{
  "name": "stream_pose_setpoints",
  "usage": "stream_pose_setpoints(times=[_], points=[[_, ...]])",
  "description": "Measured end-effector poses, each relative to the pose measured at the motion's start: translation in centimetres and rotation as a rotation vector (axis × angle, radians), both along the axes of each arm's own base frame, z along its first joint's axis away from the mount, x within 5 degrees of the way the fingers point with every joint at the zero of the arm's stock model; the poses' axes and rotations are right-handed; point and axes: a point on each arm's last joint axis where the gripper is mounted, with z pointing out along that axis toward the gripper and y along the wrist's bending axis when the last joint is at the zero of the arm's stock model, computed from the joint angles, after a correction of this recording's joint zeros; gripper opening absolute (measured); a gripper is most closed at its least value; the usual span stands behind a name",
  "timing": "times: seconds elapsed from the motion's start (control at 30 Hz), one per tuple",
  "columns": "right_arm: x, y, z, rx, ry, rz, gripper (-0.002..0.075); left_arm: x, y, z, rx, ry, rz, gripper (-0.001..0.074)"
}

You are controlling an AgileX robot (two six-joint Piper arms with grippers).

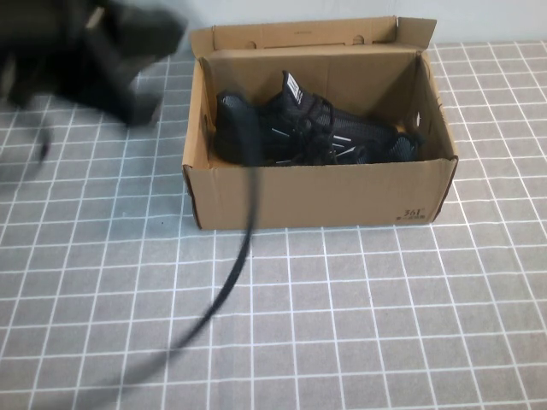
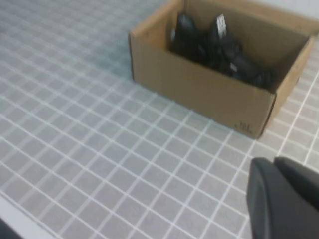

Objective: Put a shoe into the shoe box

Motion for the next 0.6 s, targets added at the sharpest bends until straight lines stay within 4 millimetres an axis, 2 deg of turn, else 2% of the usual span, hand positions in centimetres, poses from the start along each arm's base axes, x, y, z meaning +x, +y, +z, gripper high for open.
stream_pose_setpoints(times=[0.13, 0.3, 0.47, 0.6], points=[[-3.1, -2.1, -0.6, 0.088, -0.075, -0.007, -0.0016, -4.5, 2.7, -3.9, -0.117, -0.091, 0.092, 0.0], [-4.9, -3.3, -2.0, 0.133, -0.12, -0.008, -0.0016, -8.5, 5.3, -8.9, -0.216, -0.176, 0.183, 0.0], [-4.1, -2.5, -4.6, 0.199, -0.17, 0.008, -0.0016, -11.0, 7.2, -13.8, -0.265, -0.242, 0.251, 0.0], [-1.3, -0.1, -7.5, 0.305, -0.188, 0.038, -0.0016, -11.9, 8.1, -17.3, -0.286, -0.278, 0.303, -0.0001]])
